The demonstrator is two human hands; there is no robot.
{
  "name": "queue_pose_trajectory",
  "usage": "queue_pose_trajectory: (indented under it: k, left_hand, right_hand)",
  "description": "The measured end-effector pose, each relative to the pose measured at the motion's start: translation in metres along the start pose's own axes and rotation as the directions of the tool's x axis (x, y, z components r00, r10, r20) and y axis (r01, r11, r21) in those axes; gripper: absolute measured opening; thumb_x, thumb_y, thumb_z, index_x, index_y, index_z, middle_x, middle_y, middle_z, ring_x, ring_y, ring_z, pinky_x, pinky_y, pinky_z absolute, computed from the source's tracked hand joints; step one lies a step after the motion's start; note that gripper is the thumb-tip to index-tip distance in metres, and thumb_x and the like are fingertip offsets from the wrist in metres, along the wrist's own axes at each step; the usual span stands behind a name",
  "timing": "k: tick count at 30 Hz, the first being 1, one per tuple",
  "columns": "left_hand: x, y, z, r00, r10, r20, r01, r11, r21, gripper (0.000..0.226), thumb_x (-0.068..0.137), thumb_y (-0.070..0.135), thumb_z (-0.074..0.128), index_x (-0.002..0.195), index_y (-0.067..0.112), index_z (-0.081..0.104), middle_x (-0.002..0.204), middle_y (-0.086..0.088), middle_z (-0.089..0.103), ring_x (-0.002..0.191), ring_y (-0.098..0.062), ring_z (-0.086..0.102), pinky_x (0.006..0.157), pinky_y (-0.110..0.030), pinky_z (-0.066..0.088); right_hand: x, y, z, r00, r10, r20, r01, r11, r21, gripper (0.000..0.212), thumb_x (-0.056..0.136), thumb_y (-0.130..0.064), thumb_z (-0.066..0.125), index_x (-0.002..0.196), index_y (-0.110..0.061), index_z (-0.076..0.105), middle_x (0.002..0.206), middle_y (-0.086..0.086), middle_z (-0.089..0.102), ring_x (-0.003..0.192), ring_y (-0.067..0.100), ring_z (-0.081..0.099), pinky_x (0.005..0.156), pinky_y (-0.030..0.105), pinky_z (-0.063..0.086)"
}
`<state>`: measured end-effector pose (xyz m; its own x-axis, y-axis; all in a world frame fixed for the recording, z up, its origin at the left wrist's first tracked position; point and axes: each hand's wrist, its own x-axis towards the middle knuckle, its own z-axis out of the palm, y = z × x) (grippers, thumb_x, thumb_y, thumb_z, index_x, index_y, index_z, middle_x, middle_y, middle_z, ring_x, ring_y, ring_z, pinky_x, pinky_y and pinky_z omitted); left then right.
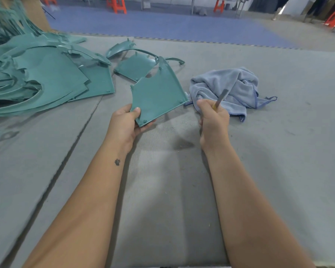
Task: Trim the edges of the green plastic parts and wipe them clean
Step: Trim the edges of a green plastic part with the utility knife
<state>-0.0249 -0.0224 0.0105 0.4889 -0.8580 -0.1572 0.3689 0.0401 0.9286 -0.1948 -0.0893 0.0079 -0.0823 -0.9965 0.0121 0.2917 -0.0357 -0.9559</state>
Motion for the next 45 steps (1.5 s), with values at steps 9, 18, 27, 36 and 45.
queue_pose_trajectory:
  k: [9, 18, 27, 36, 45]
  left_hand:
    - [0.002, -0.002, 0.001, 1.0, 0.009, -0.005, -0.009, 0.999, 0.038, 0.026, 0.101, 0.004, 0.041, 0.09, 0.015, 0.062, 0.076, 0.002, 0.074, 0.07, -0.013, 0.073, 0.056, -0.025, 0.057]
    - [0.002, -0.002, 0.0, 0.999, 0.03, -0.02, -0.03, 0.999, 0.025, 0.026, 0.102, 0.005, 0.04, 0.092, 0.015, 0.063, 0.085, -0.003, 0.072, 0.068, -0.017, 0.072, 0.055, -0.025, 0.056]
    - [0.002, -0.002, 0.0, 0.999, 0.013, -0.031, -0.014, 0.999, -0.033, 0.025, 0.102, 0.004, 0.039, 0.095, 0.013, 0.061, 0.09, -0.006, 0.07, 0.068, -0.017, 0.072, 0.058, -0.025, 0.057]
    - [0.003, -0.001, -0.001, 0.999, -0.012, -0.039, 0.01, 0.998, -0.059, 0.023, 0.102, 0.004, 0.039, 0.097, 0.012, 0.061, 0.09, -0.006, 0.071, 0.068, -0.017, 0.073, 0.056, -0.024, 0.056]
    - [0.002, 0.0, -0.001, 0.999, -0.028, -0.02, 0.027, 0.996, -0.089, 0.022, 0.102, 0.004, 0.039, 0.098, 0.009, 0.06, 0.074, -0.002, 0.074, 0.066, -0.019, 0.073, 0.056, -0.024, 0.056]
  right_hand:
    - [-0.001, 0.001, 0.001, 0.98, -0.153, 0.127, 0.177, 0.96, -0.215, 0.01, 0.084, -0.017, 0.073, 0.077, -0.024, 0.07, 0.06, -0.01, 0.046, 0.058, 0.003, 0.042, 0.057, 0.011, 0.037]
    - [0.008, 0.001, -0.008, 0.969, -0.248, -0.018, 0.23, 0.921, -0.315, 0.02, 0.091, -0.015, 0.065, 0.072, -0.017, 0.058, 0.063, -0.006, 0.044, 0.057, 0.003, 0.038, 0.06, 0.019, 0.036]
    - [0.003, -0.001, 0.004, 0.986, 0.035, 0.165, 0.021, 0.945, -0.328, 0.032, 0.097, -0.048, 0.04, 0.088, -0.021, 0.056, 0.107, 0.0, 0.05, 0.103, 0.014, 0.045, 0.09, 0.028, 0.033]
    - [0.002, 0.005, 0.001, 0.971, -0.148, 0.187, 0.193, 0.95, -0.246, 0.024, 0.101, -0.019, 0.049, 0.078, -0.017, 0.054, 0.062, 0.0, 0.047, 0.06, 0.012, 0.036, 0.06, 0.029, 0.035]
    - [0.001, 0.009, 0.004, 0.939, -0.163, 0.303, 0.274, 0.885, -0.377, 0.026, 0.102, -0.018, 0.048, 0.088, 0.002, 0.055, 0.068, 0.005, 0.043, 0.057, 0.008, 0.034, 0.055, 0.016, 0.031]
